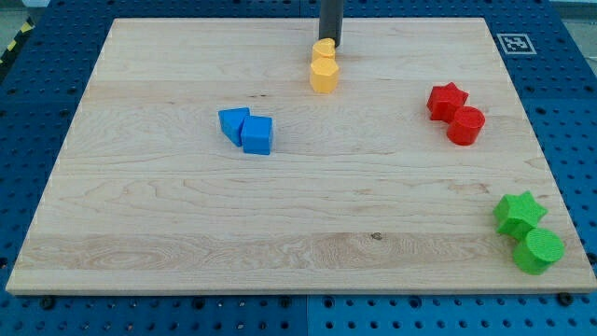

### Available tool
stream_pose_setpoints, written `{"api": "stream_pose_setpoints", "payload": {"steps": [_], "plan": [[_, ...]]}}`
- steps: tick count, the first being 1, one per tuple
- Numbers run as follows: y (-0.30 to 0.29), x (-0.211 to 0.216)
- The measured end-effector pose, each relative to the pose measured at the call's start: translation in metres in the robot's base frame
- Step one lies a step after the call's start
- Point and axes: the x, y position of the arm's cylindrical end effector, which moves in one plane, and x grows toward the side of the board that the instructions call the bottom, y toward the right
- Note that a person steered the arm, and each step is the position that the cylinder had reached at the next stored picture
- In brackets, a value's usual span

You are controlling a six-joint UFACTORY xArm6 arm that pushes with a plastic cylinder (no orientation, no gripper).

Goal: Slide the yellow heart along with the yellow hexagon slightly down

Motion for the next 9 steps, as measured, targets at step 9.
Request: {"api": "stream_pose_setpoints", "payload": {"steps": [9], "plan": [[-0.024, 0.07]]}}
